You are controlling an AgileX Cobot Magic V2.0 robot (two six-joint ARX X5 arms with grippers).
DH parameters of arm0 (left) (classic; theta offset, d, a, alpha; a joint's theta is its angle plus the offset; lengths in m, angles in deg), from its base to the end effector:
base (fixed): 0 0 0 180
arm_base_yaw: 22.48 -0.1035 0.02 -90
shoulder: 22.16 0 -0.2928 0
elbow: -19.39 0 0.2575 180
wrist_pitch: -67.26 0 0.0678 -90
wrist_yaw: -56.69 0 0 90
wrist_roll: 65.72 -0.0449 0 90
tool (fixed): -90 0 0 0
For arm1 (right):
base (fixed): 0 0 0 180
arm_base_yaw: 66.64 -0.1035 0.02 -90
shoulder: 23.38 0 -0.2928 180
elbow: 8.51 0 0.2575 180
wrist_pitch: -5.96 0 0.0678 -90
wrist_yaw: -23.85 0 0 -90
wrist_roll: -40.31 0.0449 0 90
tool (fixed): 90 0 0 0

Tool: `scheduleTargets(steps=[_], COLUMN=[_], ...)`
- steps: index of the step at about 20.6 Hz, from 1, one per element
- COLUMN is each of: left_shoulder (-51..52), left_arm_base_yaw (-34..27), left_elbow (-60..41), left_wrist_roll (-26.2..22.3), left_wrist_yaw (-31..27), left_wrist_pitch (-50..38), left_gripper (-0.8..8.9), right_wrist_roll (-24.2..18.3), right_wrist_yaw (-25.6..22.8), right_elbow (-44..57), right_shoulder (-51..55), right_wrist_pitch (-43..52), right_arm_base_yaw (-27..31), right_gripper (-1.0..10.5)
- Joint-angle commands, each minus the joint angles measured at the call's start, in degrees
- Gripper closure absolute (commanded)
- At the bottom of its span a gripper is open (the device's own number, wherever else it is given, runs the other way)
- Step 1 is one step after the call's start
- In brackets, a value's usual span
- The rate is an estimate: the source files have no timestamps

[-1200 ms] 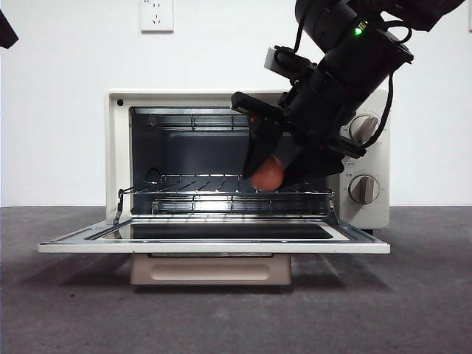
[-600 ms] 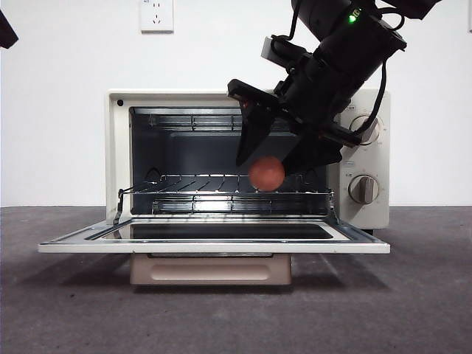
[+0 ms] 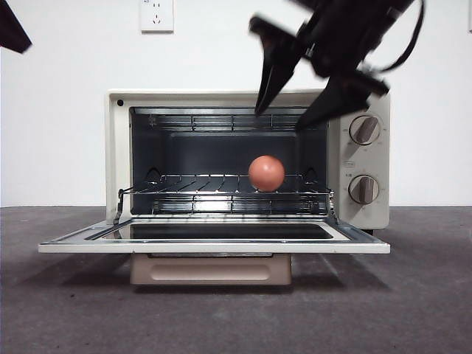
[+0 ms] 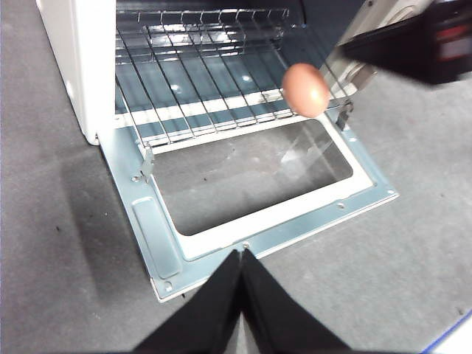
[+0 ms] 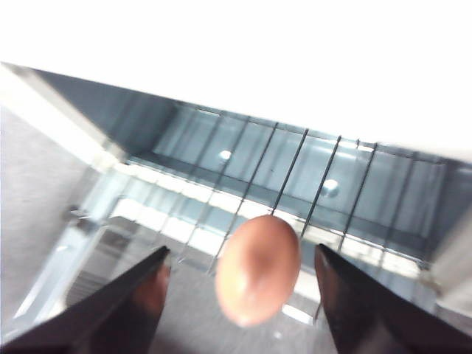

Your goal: Eggoven

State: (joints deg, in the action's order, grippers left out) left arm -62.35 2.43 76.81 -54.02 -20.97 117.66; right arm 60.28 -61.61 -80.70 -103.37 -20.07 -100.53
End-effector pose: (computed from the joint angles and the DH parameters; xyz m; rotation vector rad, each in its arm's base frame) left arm 0.1191 -0.0659 0.3076 -0.1269 0.6471 -0.5690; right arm 0.2618 0.1801 0.2942 0.1738 0.6860 0.5403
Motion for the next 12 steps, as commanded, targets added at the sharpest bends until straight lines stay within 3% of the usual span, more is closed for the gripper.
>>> scheduleTargets(steps=[1, 5, 12], left_shoulder=[-3.1, -9.2, -19.0], left_arm_base_yaw=[-1.1, -6.5, -14.6], left_elbow=[-0.3, -4.5, -7.9], left_wrist_roll=[-0.8, 0.8, 1.0], left_wrist_yaw=[0.2, 4.7, 12.0], left_wrist_pitch=[-4.3, -12.6, -20.0], left_gripper=[8.07, 8.08, 8.08], right_wrist_roll=[-1.4, -4.0, -4.7], right_wrist_yaw=[0.0, -0.1, -0.1], right_elbow=[-1.3, -1.3, -1.3], right_shoulder=[4.9, 15.7, 28.0], right_wrist_pitch=[-3.6, -12.3, -20.7], right_arm_base_yaw=[-1.6, -3.3, -3.9], right_gripper=[6.3, 6.3, 6.3])
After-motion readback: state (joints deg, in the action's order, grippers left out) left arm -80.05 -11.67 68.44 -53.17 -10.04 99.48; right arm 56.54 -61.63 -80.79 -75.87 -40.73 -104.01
